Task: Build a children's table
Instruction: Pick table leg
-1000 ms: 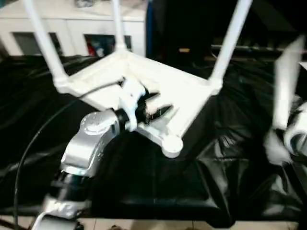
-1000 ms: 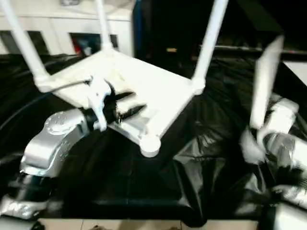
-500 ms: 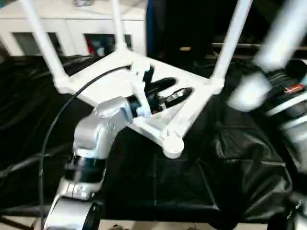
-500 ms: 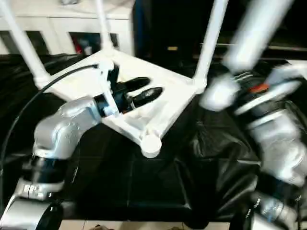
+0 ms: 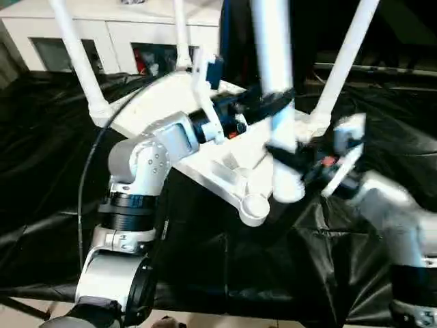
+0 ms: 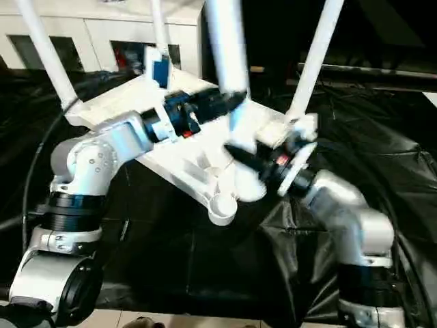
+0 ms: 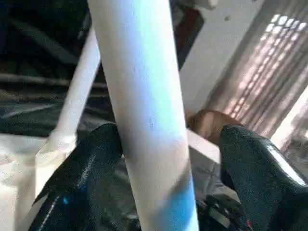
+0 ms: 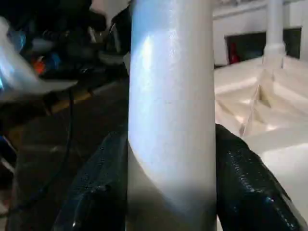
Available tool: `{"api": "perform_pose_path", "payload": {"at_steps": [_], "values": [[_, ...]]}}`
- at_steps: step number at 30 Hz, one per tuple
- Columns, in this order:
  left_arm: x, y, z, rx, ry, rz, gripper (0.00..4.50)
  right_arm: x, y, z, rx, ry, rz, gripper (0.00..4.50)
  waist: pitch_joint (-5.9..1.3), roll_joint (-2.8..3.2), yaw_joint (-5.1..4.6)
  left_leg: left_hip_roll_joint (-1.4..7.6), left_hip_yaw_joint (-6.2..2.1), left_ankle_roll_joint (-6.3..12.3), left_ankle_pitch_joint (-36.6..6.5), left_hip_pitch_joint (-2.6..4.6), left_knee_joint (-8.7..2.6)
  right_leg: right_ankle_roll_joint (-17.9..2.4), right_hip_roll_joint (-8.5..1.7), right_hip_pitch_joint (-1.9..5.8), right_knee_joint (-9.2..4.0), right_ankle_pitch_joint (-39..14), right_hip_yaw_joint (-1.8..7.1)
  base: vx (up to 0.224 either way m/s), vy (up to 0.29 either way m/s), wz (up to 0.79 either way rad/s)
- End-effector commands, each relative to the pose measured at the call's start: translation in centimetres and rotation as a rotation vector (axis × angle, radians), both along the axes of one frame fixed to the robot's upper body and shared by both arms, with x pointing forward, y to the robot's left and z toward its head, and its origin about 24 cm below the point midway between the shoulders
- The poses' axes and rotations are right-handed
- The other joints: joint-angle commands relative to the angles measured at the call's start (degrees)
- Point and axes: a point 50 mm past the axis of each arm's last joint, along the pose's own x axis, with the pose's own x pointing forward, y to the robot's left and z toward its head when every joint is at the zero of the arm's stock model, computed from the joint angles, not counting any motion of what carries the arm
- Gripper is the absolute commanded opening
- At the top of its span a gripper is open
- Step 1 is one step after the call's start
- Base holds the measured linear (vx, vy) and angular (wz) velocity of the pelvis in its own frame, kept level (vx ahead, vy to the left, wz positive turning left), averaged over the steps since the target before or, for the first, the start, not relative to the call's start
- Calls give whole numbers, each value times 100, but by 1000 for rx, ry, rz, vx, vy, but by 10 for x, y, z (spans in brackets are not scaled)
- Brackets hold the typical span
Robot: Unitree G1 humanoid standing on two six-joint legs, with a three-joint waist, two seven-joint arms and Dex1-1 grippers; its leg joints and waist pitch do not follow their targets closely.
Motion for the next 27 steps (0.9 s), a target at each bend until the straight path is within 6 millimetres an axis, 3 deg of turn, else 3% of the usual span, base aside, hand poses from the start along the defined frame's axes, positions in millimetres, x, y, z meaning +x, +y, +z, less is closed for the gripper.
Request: {"api": "perform_pose_path", "payload": {"at_steps": [1, 6, 7, 12, 16, 27], "values": [[4, -3, -7, 40, 45, 45, 373, 2, 4, 3, -9, -27, -8, 188, -441, -131, 7, 171, -88, 362, -430, 70, -336, -1129, -278, 329, -386, -882, 228, 0, 0, 0], [8, -3, -12, 14, 112, 95, 373, 4, 9, -1, -34, -39, -13, 188, -429, -144, 15, 177, -88, 339, -523, 74, -339, -1158, -291, 323, -405, -1061, 224, 0, 0, 0], [8, -3, -12, 7, 112, 94, 337, 4, 9, -1, -38, -41, -13, 188, -427, -157, 10, 180, -89, 334, -541, 79, -341, -1154, -288, 326, -408, -1073, 223, 0, 0, 0], [8, -1, -10, -5, 114, 102, 327, 5, 9, -2, -47, -47, -17, 188, -424, -175, 12, 183, -91, 370, -485, 75, -340, -1168, -287, 328, -387, -967, 227, 0, 0, 0], [8, -1, -10, -22, 119, 103, 267, 6, 9, -1, -51, -53, -18, 188, -424, -184, 13, 178, -84, 394, -467, 73, -331, -1193, -290, 331, -384, -932, 230, 0, 0, 0], [3, -5, -3, -109, 123, 25, 188, 7, 10, 0, -65, -64, -11, 188, -425, -187, 7, 180, -87, 410, -456, 77, -328, -1186, -283, 335, -384, -939, 227, 0, 0, 0]]}}
